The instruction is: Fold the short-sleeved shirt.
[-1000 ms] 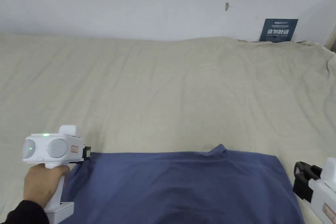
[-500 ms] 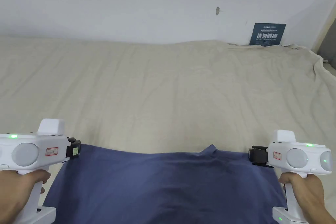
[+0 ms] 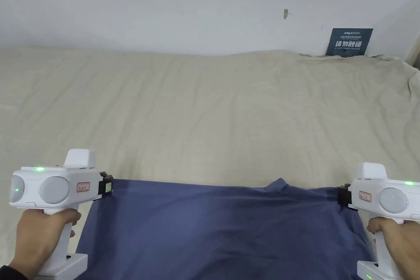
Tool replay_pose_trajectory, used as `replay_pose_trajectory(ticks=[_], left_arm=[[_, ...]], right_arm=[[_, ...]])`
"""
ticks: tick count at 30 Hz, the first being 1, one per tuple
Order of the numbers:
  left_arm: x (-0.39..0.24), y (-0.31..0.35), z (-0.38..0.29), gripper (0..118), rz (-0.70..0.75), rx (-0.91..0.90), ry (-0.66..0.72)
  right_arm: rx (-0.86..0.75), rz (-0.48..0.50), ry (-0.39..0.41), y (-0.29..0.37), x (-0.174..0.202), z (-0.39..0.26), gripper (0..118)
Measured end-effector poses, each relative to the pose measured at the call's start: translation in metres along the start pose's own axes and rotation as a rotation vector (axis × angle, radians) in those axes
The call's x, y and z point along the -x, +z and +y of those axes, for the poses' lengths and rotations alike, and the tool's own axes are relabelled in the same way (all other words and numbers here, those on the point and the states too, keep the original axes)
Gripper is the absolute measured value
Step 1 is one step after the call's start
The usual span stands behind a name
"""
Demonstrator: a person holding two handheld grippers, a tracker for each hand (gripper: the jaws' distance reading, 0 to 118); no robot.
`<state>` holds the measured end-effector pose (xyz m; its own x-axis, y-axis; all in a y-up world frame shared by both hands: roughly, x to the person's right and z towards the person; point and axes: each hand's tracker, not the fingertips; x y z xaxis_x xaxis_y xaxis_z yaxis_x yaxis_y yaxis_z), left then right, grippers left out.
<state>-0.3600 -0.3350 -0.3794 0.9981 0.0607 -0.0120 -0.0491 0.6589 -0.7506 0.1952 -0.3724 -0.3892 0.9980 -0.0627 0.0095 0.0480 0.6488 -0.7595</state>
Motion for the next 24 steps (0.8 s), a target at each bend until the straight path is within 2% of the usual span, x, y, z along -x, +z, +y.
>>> replay_pose_trajectory(ticks=[8, 13, 24], left_arm=[[0.010, 0.044, -0.020, 0, 0.015, -0.032, 0.041], [0.017, 0.086, -0.040, 0, 0.009, -0.057, 0.046], [0.026, 0.150, -0.128, 0, 0.001, -0.043, 0.058]], right_arm=[[-0.149, 0.093, 0.007, 0.109, -0.002, -0.030, 3], [-0.208, 0.118, 0.005, 0.169, -0.006, -0.064, 3], [-0.209, 0.150, -0.041, 0.233, -0.018, -0.154, 3]])
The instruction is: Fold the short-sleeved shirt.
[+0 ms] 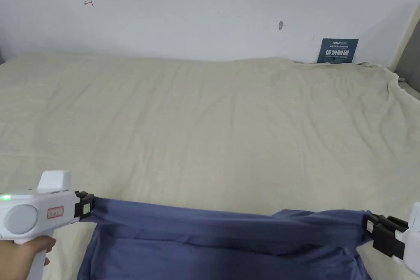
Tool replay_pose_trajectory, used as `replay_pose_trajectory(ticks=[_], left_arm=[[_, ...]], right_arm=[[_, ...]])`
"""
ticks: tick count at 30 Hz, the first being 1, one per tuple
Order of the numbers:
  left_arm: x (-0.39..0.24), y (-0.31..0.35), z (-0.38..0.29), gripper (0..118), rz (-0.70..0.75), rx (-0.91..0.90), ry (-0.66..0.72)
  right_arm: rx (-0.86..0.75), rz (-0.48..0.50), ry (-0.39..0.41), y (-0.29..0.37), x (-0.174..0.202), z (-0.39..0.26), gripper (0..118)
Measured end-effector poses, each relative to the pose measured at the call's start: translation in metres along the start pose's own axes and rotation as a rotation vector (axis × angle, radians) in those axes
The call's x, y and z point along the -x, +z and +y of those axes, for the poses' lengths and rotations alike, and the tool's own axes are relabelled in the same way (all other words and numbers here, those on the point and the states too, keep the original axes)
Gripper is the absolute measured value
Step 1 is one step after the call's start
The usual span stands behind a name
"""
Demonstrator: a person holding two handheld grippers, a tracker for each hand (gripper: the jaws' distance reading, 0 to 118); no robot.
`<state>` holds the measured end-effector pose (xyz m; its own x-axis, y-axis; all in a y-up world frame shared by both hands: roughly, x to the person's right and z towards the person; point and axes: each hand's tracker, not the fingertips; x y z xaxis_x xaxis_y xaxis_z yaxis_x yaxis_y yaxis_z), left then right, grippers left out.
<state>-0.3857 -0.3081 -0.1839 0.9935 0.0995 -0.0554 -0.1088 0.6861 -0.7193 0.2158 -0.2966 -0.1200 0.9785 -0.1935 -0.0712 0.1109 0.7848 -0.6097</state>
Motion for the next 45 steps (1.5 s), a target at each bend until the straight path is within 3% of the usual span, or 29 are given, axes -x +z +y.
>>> replay_pose_trajectory(ticks=[12, 21, 25, 26, 27, 29, 30, 31, 32, 41, 45], left_arm=[[0.008, -0.026, -0.102, 0, 0.062, 0.137, -0.025], [0.008, -0.042, -0.130, 0, 0.113, 0.187, -0.028], [0.006, -0.037, -0.128, 5, 0.118, 0.174, -0.020], [0.005, -0.035, -0.126, 10, 0.107, 0.170, -0.017], [0.003, -0.032, -0.124, 17, 0.113, 0.169, -0.014], [0.002, -0.027, -0.116, 64, 0.141, 0.155, -0.002], [0.002, -0.021, -0.113, 83, 0.145, 0.131, 0.006], [0.001, -0.015, -0.107, 105, 0.134, 0.088, 0.018], [0.000, -0.008, -0.100, 111, 0.116, 0.054, 0.020], [-0.034, 0.055, -0.023, 112, 0.084, -0.250, -0.026], [-0.054, 0.067, -0.010, 110, 0.133, -0.355, -0.096]], right_arm=[[0.177, -0.100, -0.019, -0.006, -0.003, -0.091, 3], [0.259, -0.167, -0.074, -0.047, -0.027, -0.125, 3], [0.252, -0.172, -0.080, -0.035, -0.013, -0.118, 5], [0.249, -0.168, -0.083, -0.032, -0.012, -0.115, 8], [0.246, -0.172, -0.083, -0.029, -0.010, -0.110, 18], [0.213, -0.183, -0.071, -0.018, -0.004, -0.100, 59], [0.172, -0.174, -0.059, -0.012, -0.001, -0.092, 72], [0.139, -0.168, -0.051, -0.006, 0.003, -0.083, 79], [0.103, -0.156, -0.043, -0.001, 0.006, -0.074, 79], [-0.226, -0.129, 0.075, 0.037, 0.056, 0.006, 79], [-0.330, -0.180, 0.144, 0.041, 0.081, 0.021, 79]])
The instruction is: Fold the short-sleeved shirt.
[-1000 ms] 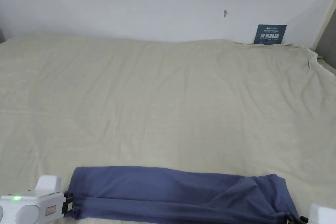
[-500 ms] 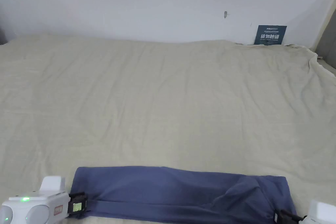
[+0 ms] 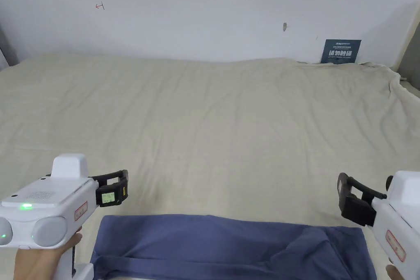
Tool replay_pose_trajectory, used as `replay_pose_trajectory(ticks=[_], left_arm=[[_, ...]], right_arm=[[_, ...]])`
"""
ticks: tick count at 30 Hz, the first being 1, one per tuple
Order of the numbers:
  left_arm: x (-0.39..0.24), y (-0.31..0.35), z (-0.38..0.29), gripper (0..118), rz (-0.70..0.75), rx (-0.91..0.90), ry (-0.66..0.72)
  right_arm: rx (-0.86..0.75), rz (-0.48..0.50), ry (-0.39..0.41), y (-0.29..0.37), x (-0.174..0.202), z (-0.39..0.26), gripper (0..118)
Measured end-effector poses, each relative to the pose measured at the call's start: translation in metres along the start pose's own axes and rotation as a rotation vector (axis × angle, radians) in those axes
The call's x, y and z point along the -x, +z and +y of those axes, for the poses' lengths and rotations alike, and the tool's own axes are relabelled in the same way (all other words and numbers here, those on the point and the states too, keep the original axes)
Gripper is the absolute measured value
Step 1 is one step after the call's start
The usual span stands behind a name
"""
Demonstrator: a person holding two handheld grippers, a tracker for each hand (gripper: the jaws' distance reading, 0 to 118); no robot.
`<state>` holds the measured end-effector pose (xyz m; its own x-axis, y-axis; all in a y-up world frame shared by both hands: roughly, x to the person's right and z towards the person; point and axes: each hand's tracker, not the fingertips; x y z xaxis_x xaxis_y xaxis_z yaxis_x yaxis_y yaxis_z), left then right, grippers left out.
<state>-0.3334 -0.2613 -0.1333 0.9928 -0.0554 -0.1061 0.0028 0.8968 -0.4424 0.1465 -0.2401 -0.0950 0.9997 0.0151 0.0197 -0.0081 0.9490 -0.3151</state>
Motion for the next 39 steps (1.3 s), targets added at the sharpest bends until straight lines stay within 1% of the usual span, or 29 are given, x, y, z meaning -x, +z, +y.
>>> replay_pose_trajectory(ticks=[2, 3, 4, 5, 6, 7, 8, 9, 10, 11, 12, 13, 14, 18, 21, 27, 33, 34, 35, 36, 37, 38, 39], left_arm=[[-0.007, 0.002, 0.002, 102, 0.003, -0.043, -0.002], [-0.009, 0.004, 0.003, 96, -0.005, -0.064, -0.001], [-0.012, 0.006, 0.003, 85, -0.013, -0.091, 0.005], [-0.014, 0.008, 0.002, 78, -0.021, -0.110, 0.010], [-0.016, 0.010, 0.001, 70, -0.023, -0.131, 0.017], [-0.019, 0.010, 0.000, 56, -0.018, -0.149, 0.019], [-0.021, 0.011, -0.001, 39, -0.011, -0.155, 0.018], [-0.023, 0.011, -0.002, 33, -0.003, -0.167, 0.016], [-0.025, 0.011, -0.003, 26, -0.005, -0.173, 0.015], [-0.025, 0.012, -0.003, 16, -0.013, -0.172, 0.013], [-0.025, 0.011, -0.003, 3, -0.030, -0.164, 0.020], [-0.025, 0.010, -0.003, 0, -0.063, -0.151, 0.028], [-0.025, 0.009, -0.003, 0, -0.088, -0.133, 0.033], [-0.022, 0.004, -0.003, 0, -0.114, -0.088, 0.030], [-0.013, -0.001, -0.001, 0, -0.165, -0.020, 0.074], [0.029, -0.025, 0.002, 0, -0.300, 0.157, 0.243], [0.069, -0.054, -0.012, 0, -0.342, 0.310, 0.271], [0.076, -0.059, -0.016, 5, -0.353, 0.342, 0.287], [0.081, -0.065, -0.020, 14, -0.374, 0.375, 0.301], [0.087, -0.070, -0.025, 28, -0.379, 0.396, 0.323], [0.091, -0.074, -0.031, 53, -0.372, 0.430, 0.334], [0.094, -0.077, -0.036, 71, -0.364, 0.445, 0.334], [0.097, -0.082, -0.042, 71, -0.357, 0.460, 0.330]], right_arm=[[-0.041, -0.018, 0.027, 0.001, 0.008, 0.004, 78], [-0.054, -0.023, 0.035, 0.000, 0.011, 0.005, 77], [-0.059, -0.024, 0.032, 0.000, 0.014, 0.006, 75], [-0.065, -0.028, 0.032, 0.000, 0.015, 0.007, 69], [-0.077, -0.028, 0.029, 0.000, 0.017, 0.006, 57], [-0.085, -0.028, 0.026, 0.001, 0.019, 0.007, 36], [-0.092, -0.034, 0.027, 0.001, 0.021, 0.007, 18], [-0.096, -0.044, 0.033, 0.000, 0.022, 0.007, 18], [-0.098, -0.056, 0.043, 0.000, 0.023, 0.007, 12], [-0.100, -0.055, 0.043, -0.001, 0.024, 0.007, 4], [-0.102, -0.053, 0.041, -0.001, 0.023, 0.006, 4], [-0.100, -0.037, 0.037, -0.001, 0.022, 0.006, 0], [-0.100, -0.036, 0.034, -0.001, 0.022, 0.005, 0], [-0.099, -0.039, 0.037, -0.002, 0.022, 0.005, 0], [-0.095, -0.034, 0.035, -0.003, 0.021, 0.005, 0], [-0.076, -0.035, 0.033, -0.006, 0.016, 0.005, 0], [-0.055, -0.043, 0.033, -0.012, 0.014, 0.002, 0], [-0.052, -0.044, 0.034, -0.013, 0.014, 0.002, 0], [-0.048, -0.047, 0.036, -0.014, 0.015, 0.002, 0], [-0.044, -0.050, 0.038, -0.015, 0.015, 0.001, 0], [-0.040, -0.053, 0.040, -0.017, 0.016, 0.001, 0], [-0.036, -0.054, 0.042, -0.019, 0.016, 0.001, 0], [-0.031, -0.056, 0.043, -0.021, 0.016, 0.000, 0]])
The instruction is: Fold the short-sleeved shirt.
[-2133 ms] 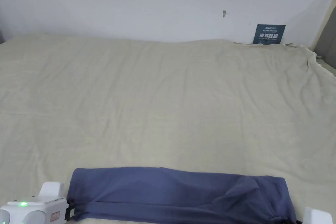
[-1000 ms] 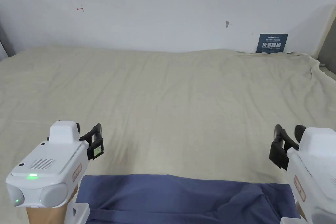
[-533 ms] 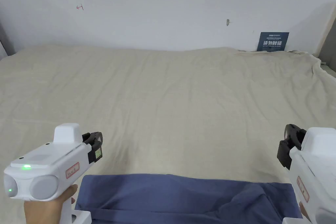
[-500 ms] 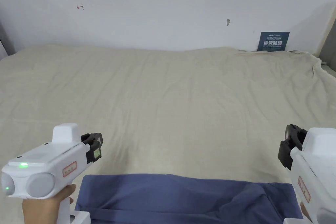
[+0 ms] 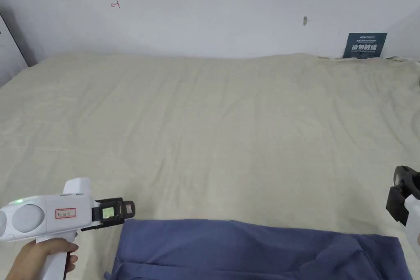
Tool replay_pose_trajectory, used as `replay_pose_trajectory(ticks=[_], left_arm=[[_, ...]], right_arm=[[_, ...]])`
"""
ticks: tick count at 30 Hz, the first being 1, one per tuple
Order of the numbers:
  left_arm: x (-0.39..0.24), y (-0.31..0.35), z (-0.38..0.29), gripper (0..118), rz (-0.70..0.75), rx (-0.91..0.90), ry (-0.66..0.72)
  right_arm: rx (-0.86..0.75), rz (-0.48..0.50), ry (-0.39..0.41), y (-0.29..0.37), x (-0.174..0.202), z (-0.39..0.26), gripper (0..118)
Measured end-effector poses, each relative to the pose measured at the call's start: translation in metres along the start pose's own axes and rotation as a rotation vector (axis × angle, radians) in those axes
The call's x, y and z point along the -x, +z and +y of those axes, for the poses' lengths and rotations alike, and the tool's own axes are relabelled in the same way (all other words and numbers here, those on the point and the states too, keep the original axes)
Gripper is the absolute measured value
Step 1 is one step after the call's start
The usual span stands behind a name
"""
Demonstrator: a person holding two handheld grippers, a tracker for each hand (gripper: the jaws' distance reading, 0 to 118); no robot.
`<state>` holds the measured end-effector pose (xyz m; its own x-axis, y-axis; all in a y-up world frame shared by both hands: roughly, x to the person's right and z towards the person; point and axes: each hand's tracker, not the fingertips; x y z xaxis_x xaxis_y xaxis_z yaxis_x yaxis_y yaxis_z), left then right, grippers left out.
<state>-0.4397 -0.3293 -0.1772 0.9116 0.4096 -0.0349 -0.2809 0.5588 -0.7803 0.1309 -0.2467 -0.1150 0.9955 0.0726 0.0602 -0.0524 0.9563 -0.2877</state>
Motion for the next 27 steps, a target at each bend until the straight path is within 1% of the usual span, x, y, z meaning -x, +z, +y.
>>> replay_pose_trajectory(ticks=[3, 9, 12, 18, 20, 21, 22, 24, 25, 27], left_arm=[[0.019, -0.016, -0.007, 87, 0.047, 0.042, 0.002], [0.047, -0.045, -0.022, 88, 0.065, 0.123, 0.058], [0.052, -0.056, -0.030, 84, 0.065, 0.144, 0.055], [0.049, -0.073, -0.043, 66, 0.068, 0.191, 0.027], [0.043, -0.073, -0.046, 58, 0.122, 0.180, -0.019], [0.042, -0.073, -0.045, 53, 0.125, 0.173, -0.041], [0.038, -0.072, -0.046, 42, 0.115, 0.175, -0.029], [0.035, -0.072, -0.048, 26, 0.116, 0.161, -0.046], [0.033, -0.074, -0.048, 19, 0.114, 0.162, -0.052], [0.026, -0.078, -0.051, 10, 0.119, 0.159, -0.066]], right_arm=[[0.013, -0.005, 0.001, -0.005, 0.002, -0.002, 0], [0.048, -0.009, 0.008, -0.014, 0.007, -0.009, 0], [0.070, -0.010, 0.016, -0.017, 0.009, -0.014, 0], [0.098, -0.009, 0.009, -0.017, 0.015, -0.016, 0], [0.101, -0.009, 0.008, -0.016, 0.016, -0.016, 0], [0.101, -0.009, 0.008, -0.016, 0.016, -0.016, 0], [0.102, -0.009, 0.008, -0.016, 0.016, -0.016, 0], [0.105, -0.008, 0.004, -0.015, 0.015, -0.016, 0], [0.105, -0.008, 0.000, -0.015, 0.015, -0.016, 0], [0.106, -0.009, -0.005, -0.014, 0.014, -0.015, 0]])
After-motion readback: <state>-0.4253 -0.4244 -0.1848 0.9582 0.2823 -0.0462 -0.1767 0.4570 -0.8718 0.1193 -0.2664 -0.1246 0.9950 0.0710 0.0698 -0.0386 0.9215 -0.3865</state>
